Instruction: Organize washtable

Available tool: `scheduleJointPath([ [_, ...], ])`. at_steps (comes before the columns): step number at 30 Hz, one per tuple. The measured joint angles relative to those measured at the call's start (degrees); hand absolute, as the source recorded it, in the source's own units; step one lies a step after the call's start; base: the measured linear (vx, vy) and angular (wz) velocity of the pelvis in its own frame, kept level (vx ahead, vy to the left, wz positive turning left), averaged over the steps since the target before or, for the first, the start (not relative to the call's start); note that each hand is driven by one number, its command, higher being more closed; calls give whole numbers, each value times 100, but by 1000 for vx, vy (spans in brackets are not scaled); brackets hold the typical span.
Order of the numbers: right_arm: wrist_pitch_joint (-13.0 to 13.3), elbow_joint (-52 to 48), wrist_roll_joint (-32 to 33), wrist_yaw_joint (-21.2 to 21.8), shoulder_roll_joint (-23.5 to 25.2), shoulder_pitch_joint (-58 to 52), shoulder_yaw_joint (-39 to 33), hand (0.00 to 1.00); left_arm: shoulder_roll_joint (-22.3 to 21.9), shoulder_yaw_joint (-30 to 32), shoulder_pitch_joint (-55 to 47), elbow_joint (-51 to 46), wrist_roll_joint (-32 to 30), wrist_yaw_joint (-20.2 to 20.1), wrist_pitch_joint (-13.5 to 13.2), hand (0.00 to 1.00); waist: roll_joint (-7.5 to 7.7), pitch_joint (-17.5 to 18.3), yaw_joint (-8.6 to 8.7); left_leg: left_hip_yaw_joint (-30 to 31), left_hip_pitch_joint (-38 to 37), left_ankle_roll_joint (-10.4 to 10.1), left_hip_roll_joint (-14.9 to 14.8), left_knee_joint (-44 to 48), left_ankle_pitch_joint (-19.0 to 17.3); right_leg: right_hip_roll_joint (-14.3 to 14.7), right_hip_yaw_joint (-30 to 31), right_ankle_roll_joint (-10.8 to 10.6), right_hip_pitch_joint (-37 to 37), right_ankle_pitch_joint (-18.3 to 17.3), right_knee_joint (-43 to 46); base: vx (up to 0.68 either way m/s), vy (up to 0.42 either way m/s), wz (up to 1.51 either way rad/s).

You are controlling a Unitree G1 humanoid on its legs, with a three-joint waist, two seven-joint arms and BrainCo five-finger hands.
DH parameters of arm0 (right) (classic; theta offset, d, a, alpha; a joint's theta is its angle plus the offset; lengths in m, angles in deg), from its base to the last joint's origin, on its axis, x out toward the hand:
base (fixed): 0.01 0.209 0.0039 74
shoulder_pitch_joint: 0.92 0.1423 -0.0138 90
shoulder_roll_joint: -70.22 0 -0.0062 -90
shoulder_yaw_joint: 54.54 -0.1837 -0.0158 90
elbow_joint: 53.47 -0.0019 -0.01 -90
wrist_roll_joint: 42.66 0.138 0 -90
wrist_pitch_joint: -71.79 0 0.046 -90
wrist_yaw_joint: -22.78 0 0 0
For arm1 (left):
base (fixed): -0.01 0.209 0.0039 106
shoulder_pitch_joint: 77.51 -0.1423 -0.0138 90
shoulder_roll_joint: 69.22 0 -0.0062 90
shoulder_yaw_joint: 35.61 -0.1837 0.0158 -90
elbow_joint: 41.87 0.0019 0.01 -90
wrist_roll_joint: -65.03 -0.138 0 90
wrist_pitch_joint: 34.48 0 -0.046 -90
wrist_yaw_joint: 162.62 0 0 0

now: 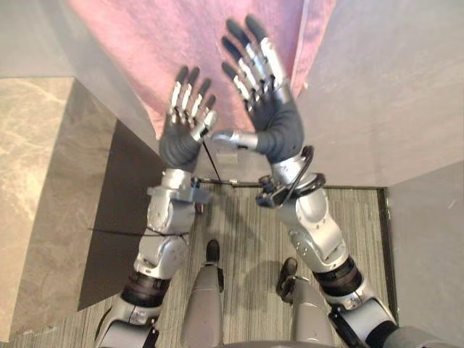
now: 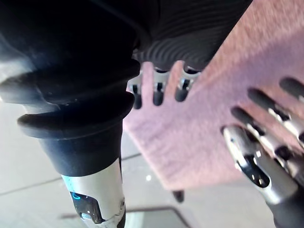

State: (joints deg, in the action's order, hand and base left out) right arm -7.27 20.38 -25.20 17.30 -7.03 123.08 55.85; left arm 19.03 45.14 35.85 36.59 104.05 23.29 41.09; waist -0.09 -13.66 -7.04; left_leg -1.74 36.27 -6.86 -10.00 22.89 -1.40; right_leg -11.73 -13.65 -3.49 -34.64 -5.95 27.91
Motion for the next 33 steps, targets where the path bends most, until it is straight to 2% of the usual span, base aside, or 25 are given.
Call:
scheduleJointPath([
  [6, 13, 166, 34, -213, -147, 419, -489, 0, 38, 451, 1060, 776, -565, 448, -52, 0, 29, -339, 31, -4, 122, -1, -20, -13, 0, 64, 8, 12, -106, 40, -55, 47, -18, -3],
  [10, 175, 625, 218, -291, -180, 924, -612, 0, 218, 650, 1477, 1162, -712, 705, -120, 0, 81, -446, 30, -25, 137, -9, -66, -68, 11, 94, 14, 16, -107, 115, -199, 46, 5, -6],
  [13, 194, 871, 303, -464, -197, 1385, -764, 0, 250, 793, 1863, 1400, -720, 924, -164, 0, 105, -536, 26, -28, 135, -18, -83, -105, 37, 113, 1, 31, -105, 137, -232, 15, -5, 0],
  [19, 198, 880, 461, -694, -283, 1521, -762, 0, 252, 948, 2084, 1516, -769, 1204, -179, 0, 125, -617, 42, -20, 82, -51, -108, -316, 192, 157, -25, 68, -98, 189, -307, 4, -21, 1],
  [23, 199, 879, 496, -671, -270, 1498, -771, 0, 259, 1263, 2082, 1567, -772, 1301, -239, 0, 177, -756, 155, -45, -42, -59, -111, -484, 301, 169, -26, 101, -56, 218, -332, -26, -27, -1],
  [26, 201, 869, 494, -648, -257, 1175, -773, 0, 246, 1272, 1974, 1567, -832, 1300, -239, 0, 186, -762, 152, -41, -64, -61, -119, -487, 304, 178, -29, 106, -24, 222, -337, -5, -10, -1],
  [29, 182, 845, 485, -510, -210, 300, -816, 0, 143, 1343, 1569, 1511, -991, 1272, -226, 0, 186, -763, 158, -24, -181, -62, -117, -494, 301, 175, -43, 103, 140, 219, -382, 55, -6, 6],
  [33, 77, 769, 440, -130, -230, -1146, -901, 0, -151, 1572, -53, 1087, -1307, 919, -105, 0, 190, -760, 155, -41, -442, -60, -122, -469, 203, 173, -48, 54, 437, 155, -411, 54, -4, 3],
])
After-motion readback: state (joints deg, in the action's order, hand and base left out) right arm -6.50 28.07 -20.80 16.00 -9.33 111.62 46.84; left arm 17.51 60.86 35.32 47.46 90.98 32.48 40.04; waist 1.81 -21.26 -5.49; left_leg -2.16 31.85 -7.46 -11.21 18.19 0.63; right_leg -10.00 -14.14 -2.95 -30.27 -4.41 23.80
